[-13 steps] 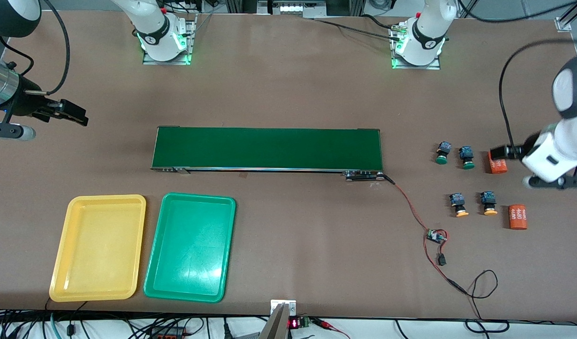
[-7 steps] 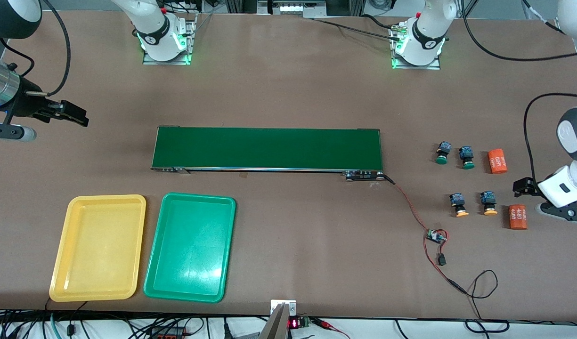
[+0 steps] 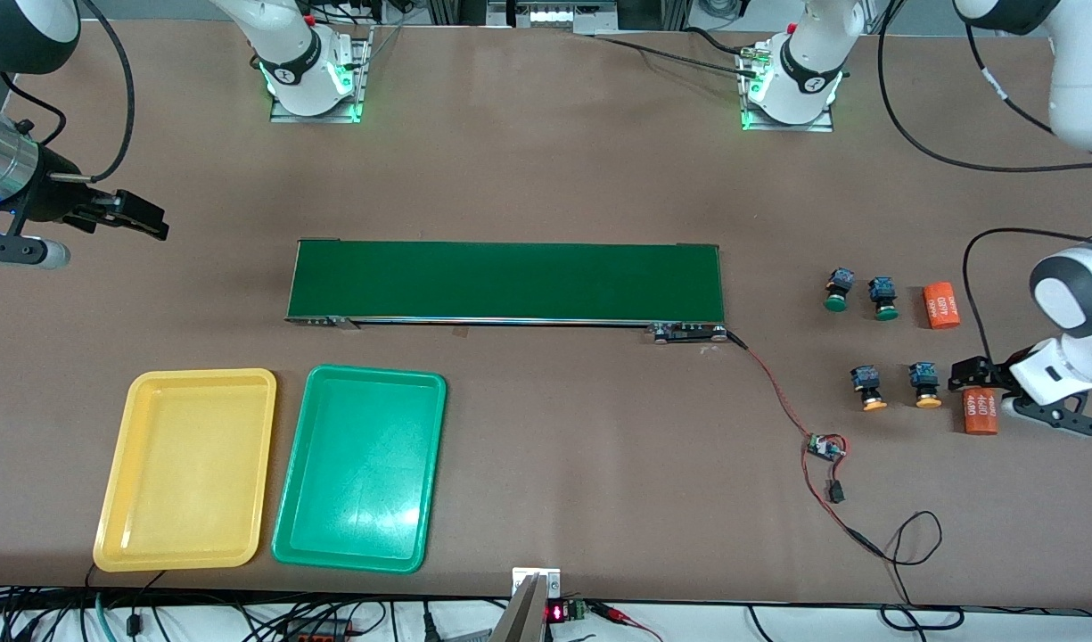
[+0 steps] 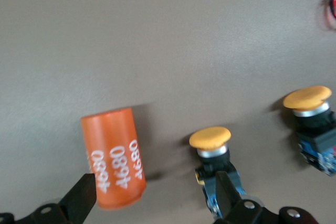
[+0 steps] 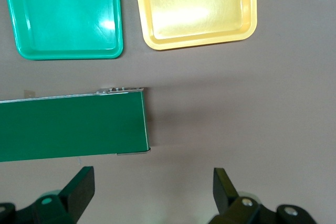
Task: Sort buttons by color to trays
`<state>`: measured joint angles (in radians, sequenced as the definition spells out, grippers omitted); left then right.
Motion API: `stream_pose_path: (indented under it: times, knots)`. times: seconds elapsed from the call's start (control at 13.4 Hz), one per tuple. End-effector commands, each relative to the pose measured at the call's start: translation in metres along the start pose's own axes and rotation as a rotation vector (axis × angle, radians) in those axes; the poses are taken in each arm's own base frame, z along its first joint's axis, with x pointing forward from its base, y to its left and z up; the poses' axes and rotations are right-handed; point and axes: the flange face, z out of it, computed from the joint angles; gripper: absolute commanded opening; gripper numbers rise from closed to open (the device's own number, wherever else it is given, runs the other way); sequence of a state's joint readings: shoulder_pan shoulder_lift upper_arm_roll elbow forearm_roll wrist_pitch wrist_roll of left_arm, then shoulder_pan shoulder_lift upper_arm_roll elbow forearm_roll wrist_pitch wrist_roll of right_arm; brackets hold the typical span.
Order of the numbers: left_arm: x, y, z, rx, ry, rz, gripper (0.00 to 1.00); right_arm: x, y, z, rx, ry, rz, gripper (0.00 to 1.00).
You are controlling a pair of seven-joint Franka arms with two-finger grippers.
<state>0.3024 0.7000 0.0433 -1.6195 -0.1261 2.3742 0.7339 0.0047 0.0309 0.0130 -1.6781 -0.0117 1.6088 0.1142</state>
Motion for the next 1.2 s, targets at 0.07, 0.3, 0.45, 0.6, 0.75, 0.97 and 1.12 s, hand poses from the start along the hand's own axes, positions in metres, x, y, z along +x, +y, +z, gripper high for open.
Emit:
stream_pose_path:
  times: [0.07,0.3,0.45,0.6,0.75,0.97,1.12]
  knots:
    - [0.009,-0.005,0.0,0.009,0.045,0.088,1.0,-0.003,-0.002,0.0,-0.013,0.004,0.004,1.0]
    - [-0.003,-0.02,0.005,-0.002,0.065,0.021,1.0,-0.004,-0.004,0.0,-0.012,0.004,0.0,1.0]
    - [-0.012,-0.023,0.03,-0.06,0.077,-0.048,1.0,-0.003,-0.002,0.001,-0.014,0.001,0.003,1.0]
    - [-0.019,-0.053,0.03,-0.044,0.104,-0.074,1.0,-0.003,-0.002,0.001,-0.014,0.001,0.003,1.0]
    - [-0.015,-0.055,0.035,-0.047,0.116,-0.033,1.0,-0.003,-0.002,0.001,-0.012,0.001,-0.002,1.0]
    - [-0.012,-0.052,0.034,-0.053,0.124,-0.043,0.66,-0.003,-0.002,0.001,-0.012,-0.001,-0.008,1.0]
    - [-0.012,-0.052,0.034,-0.051,0.124,-0.036,0.34,-0.003,-0.001,0.001,-0.012,-0.001,-0.01,1.0]
